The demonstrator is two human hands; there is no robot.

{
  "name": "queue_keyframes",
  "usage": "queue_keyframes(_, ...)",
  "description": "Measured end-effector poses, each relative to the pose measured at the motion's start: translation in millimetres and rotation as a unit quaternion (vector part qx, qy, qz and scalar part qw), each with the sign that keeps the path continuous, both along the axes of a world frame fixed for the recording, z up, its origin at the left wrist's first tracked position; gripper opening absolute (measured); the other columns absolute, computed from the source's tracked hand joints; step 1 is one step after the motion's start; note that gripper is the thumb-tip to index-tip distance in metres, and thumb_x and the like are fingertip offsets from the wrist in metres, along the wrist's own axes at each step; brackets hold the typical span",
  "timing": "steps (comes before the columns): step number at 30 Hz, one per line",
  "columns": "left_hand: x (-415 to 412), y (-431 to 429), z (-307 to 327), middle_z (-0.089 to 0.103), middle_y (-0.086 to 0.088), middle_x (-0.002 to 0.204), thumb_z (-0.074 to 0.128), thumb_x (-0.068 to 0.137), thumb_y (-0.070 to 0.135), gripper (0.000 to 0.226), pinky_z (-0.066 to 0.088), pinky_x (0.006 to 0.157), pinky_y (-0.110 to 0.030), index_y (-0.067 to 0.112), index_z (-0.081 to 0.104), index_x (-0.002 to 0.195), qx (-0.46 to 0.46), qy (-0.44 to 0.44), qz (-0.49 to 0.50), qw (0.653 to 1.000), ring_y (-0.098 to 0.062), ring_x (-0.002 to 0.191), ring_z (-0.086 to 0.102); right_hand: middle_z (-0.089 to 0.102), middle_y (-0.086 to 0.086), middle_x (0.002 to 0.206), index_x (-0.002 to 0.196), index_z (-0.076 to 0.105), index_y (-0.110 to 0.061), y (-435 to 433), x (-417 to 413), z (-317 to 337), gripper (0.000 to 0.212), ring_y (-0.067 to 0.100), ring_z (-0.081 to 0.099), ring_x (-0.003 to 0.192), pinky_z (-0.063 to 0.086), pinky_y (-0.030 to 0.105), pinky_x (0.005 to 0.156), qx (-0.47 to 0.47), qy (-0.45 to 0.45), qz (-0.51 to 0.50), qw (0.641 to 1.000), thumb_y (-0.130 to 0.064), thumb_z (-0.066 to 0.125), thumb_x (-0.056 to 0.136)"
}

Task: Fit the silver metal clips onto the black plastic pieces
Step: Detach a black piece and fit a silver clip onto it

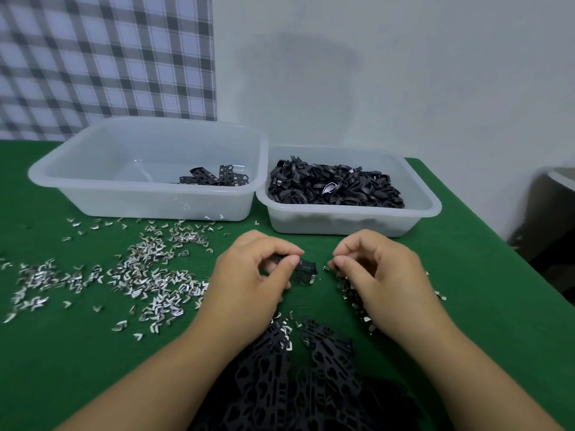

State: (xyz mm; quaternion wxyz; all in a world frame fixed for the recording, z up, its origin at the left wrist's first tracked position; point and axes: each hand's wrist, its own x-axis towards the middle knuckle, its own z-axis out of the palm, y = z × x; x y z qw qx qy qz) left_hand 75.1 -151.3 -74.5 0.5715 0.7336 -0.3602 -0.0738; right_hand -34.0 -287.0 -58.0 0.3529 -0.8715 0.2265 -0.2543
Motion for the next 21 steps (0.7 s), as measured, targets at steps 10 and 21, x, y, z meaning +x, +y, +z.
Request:
queue_keyframes(10, -1, -1, -1, 0.054, 0.009, 0.074, 0.078, 0.073, 0.02, 0.013, 0.046, 0.061, -0.018, 0.032, 0.073, 0.077, 0.01, -0.053, -0.022, 0.998, -0.006, 0.062, 0.052, 0.067, -0.005, 0.062, 0.067, 0.065, -0.019, 14, 7, 3, 0.019, 0.002, 0.059, 0.053, 0.042, 0.007, 0.052, 0.113, -0.101, 0.031, 0.988, -0.005, 0.074, 0.074)
queue_keyframes(21, -2, 0, 2, 0.053, 0.009, 0.072, 0.077, 0.075, 0.012, 0.012, 0.037, 0.059, -0.011, 0.023, 0.073, 0.078, 0.008, -0.096, -0.02, 0.995, -0.008, 0.064, 0.05, 0.056, -0.009, 0.068, 0.067, 0.061, -0.027, 24, 9, 4, 0.022, -0.001, 0.05, 0.062, 0.037, 0.007, 0.058, 0.035, -0.052, 0.082, 0.995, -0.01, 0.07, 0.078)
